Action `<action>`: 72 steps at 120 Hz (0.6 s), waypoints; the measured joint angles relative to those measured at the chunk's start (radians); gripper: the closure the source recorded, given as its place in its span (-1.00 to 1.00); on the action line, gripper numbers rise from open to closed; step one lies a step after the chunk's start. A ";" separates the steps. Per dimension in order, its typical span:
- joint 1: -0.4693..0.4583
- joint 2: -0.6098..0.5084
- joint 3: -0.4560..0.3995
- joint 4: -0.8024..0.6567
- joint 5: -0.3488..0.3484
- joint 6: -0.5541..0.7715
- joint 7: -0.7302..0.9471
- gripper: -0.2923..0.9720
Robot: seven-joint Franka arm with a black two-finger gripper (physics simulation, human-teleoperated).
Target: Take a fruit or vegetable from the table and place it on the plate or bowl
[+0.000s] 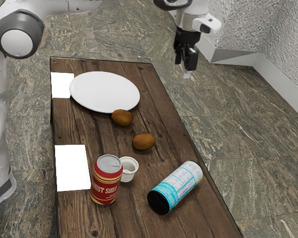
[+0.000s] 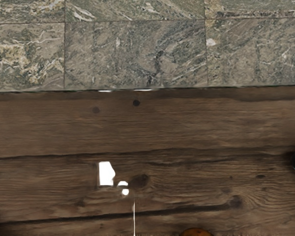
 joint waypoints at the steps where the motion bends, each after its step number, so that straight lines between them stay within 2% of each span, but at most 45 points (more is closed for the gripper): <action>1: -0.001 0.001 0.000 0.000 0.000 0.000 0.000 -0.54; 40: 0.016 -0.001 0.002 0.009 0.001 -0.034 0.006 -0.54; 58: 0.008 -0.012 0.000 0.002 0.045 -0.074 0.035 -0.54; 72: 0.003 -0.014 0.001 -0.057 0.046 -0.079 0.060 -0.54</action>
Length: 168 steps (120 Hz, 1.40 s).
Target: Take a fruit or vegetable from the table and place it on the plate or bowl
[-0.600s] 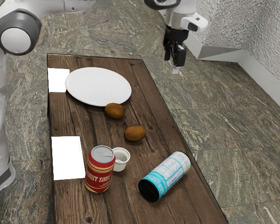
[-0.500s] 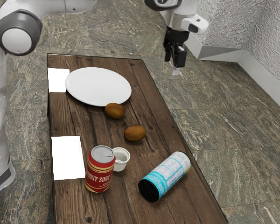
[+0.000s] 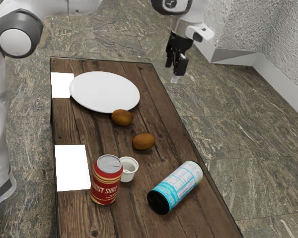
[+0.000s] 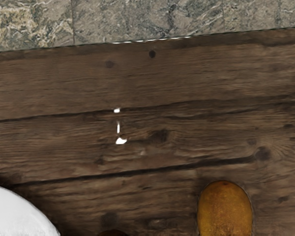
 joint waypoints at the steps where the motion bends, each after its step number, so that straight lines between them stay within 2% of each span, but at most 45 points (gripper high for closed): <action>1: 0.000 0.000 0.000 -0.006 -0.001 0.001 0.001 -0.54; 48: 0.021 -0.140 0.003 -0.369 -0.115 0.146 -0.032 -0.54; 68: 0.010 -0.229 -0.037 -0.542 -0.100 0.255 -0.055 -0.54; 85: 0.008 -0.254 -0.058 -0.631 -0.095 0.340 -0.071 -0.54; 114: 0.007 -0.249 -0.084 -0.698 -0.146 0.464 -0.091 -0.54; 168: 0.008 -0.230 -0.088 -0.791 -0.157 0.572 -0.112 -0.54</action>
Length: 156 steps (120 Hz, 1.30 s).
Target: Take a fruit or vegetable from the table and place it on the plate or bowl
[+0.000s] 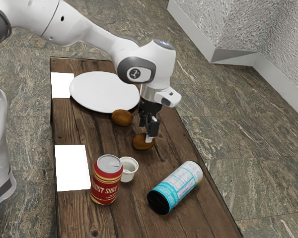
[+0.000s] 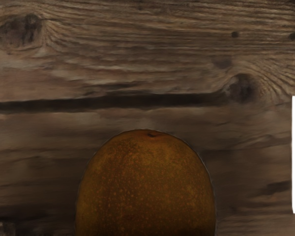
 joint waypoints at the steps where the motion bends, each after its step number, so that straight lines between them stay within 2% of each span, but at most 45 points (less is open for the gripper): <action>1: 0.000 0.001 0.000 0.000 0.000 0.001 0.000 -0.54; 76: 0.003 0.079 0.006 -0.020 0.000 0.021 -0.012 -0.53; 88: 0.003 0.080 0.006 -0.020 0.000 0.020 -0.013 -0.40; 111: 0.002 0.079 0.007 -0.013 0.004 0.009 -0.025 0.15; 132: 0.002 0.059 0.028 0.040 0.019 -0.039 -0.059 0.15; 142: 0.001 0.050 0.040 0.140 0.066 -0.099 -0.081 0.15; 156: -0.003 0.039 0.138 0.250 0.119 -0.190 -0.112 0.13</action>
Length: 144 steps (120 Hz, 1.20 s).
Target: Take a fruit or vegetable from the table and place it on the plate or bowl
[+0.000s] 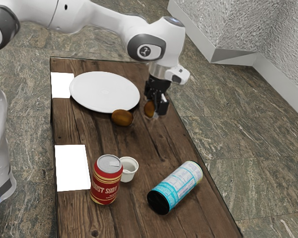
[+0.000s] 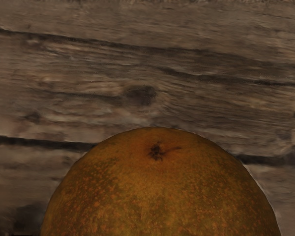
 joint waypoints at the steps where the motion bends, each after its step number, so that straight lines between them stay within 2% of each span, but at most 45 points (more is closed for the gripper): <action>1: 0.001 0.000 0.009 0.006 0.002 -0.005 -0.002 0.13; 15: 0.011 -0.002 0.109 0.069 0.021 -0.067 -0.026 0.13; 35: 0.027 0.003 0.229 0.084 0.039 -0.123 -0.053 0.14; 64: 0.154 0.051 0.244 0.086 0.063 -0.130 -0.082 0.13; 100: 0.169 0.182 0.244 0.104 0.062 -0.088 -0.105 0.14; 110: 0.167 0.188 0.243 0.103 0.060 -0.086 -0.113 0.04; 117: 0.165 0.189 0.243 0.103 0.057 -0.088 -0.121 -0.15; 126: 0.164 0.190 0.243 0.103 0.055 -0.090 -0.130 -0.31; 144: 0.167 0.189 0.242 0.103 0.054 -0.092 -0.145 -0.46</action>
